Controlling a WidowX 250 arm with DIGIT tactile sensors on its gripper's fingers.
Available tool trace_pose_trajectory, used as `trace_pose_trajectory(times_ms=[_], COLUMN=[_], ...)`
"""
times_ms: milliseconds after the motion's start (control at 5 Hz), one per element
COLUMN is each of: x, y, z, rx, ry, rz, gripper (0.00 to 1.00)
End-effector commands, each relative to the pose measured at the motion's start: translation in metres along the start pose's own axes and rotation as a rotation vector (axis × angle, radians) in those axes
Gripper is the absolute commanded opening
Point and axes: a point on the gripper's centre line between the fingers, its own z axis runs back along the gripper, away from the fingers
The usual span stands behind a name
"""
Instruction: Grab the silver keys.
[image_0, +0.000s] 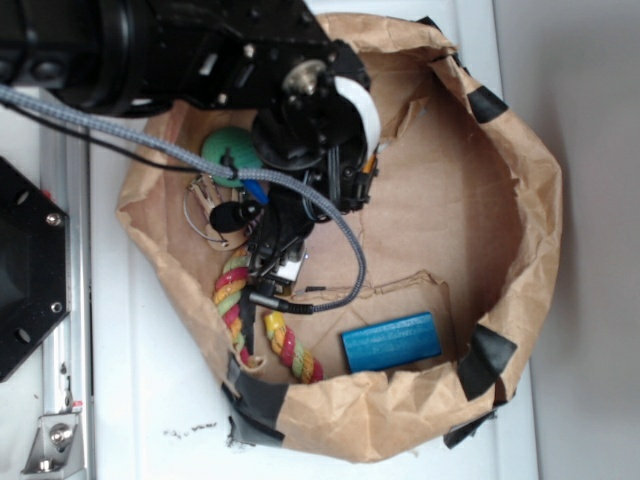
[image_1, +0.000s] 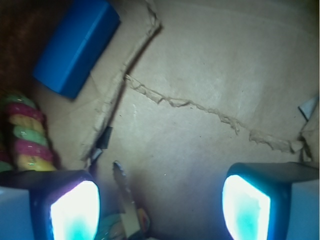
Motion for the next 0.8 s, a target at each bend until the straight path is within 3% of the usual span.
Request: trace_pose_trajectory(times_ms=[0, 600], x=[-0.0031, -0.0089], y=[0.0045, -0.0004], z=[-0.0016, -0.006], rx=[0.028, 0.024], ry=[-0.033, -0.03], rz=[-0.011, -0.014], gripper=[1.0, 1.0])
